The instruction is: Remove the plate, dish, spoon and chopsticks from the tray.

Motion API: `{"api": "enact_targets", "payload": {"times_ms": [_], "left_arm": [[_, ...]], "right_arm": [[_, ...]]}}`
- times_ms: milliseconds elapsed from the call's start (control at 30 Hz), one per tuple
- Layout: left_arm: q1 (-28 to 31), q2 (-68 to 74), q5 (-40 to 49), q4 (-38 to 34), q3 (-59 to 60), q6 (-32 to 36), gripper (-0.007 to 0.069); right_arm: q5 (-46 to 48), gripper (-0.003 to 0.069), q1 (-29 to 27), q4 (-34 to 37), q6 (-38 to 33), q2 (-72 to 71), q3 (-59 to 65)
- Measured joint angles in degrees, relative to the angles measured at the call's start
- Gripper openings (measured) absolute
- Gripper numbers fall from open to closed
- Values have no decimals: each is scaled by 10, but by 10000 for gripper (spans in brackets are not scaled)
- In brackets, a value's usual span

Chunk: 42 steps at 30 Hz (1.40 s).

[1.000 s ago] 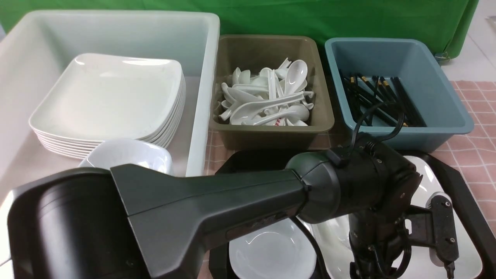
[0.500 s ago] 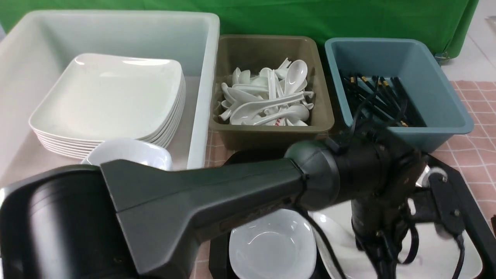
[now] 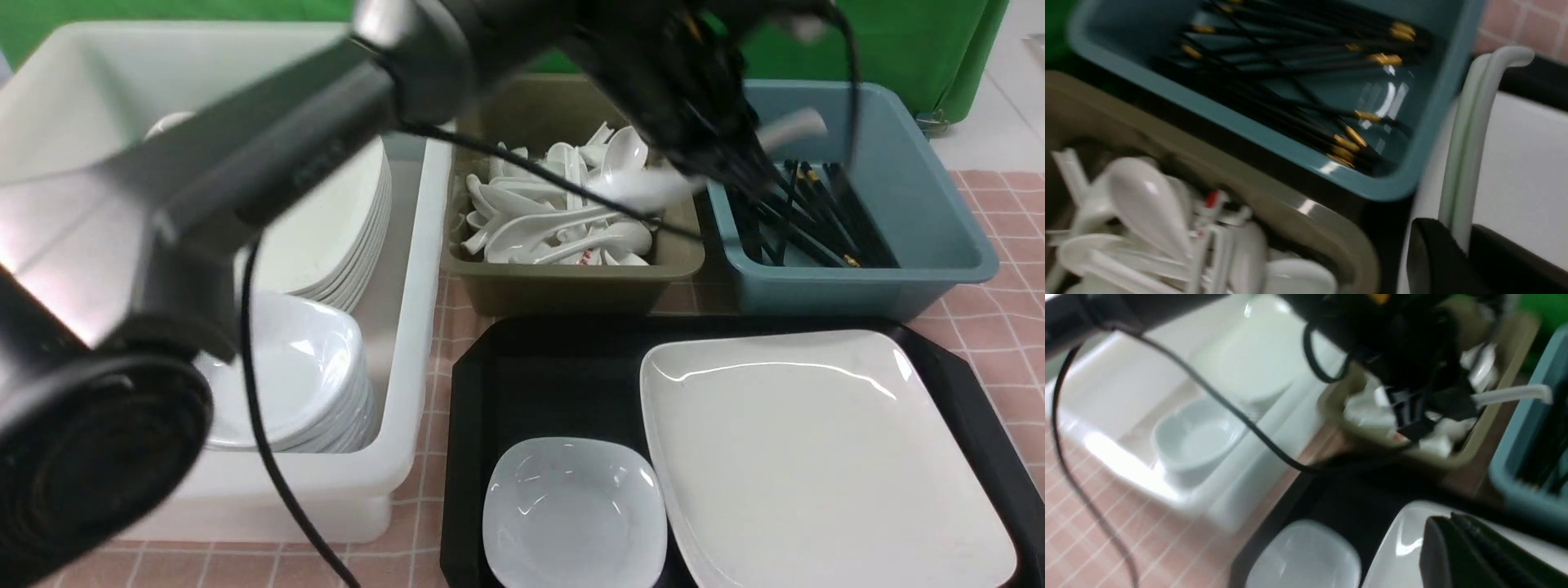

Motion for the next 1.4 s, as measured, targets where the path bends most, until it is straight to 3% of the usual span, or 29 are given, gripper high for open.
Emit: {"api": "enact_targets", "payload": {"times_ms": [167,367,467,633,733,833,933,1033,1267,1400], "left_arm": [[70,22,-87,-65,-2,-2,28],[92,75,-141,-62,-2,-28,68],[92,89,-143,-49,-2,-40,129],[93,95,-91,26,-10,-146,353],[94,82,-31,43,-22,-171,398],[90,44,89,29,-37,-156,337],[69,10,158,16,-33,-116,148],[40,-19,168,5,3,-87,27],[-6,-54,180,3,174,-62,1],[-8,-44,179,36,243,-55,62]], "right_arm": [[-98,30,0,4,-13,50,1],[-120,30,0,5,-15,105,1],[-120,30,0,5,-15,117,2],[-116,30,0,7,-16,121,2],[-105,30,0,7,-16,121,2],[-74,30,0,7,-16,121,2],[-56,30,0,8,-16,121,2],[-38,30,0,9,-17,121,2],[32,30,0,8,-66,121,2],[130,30,0,8,-118,121,2]]}}
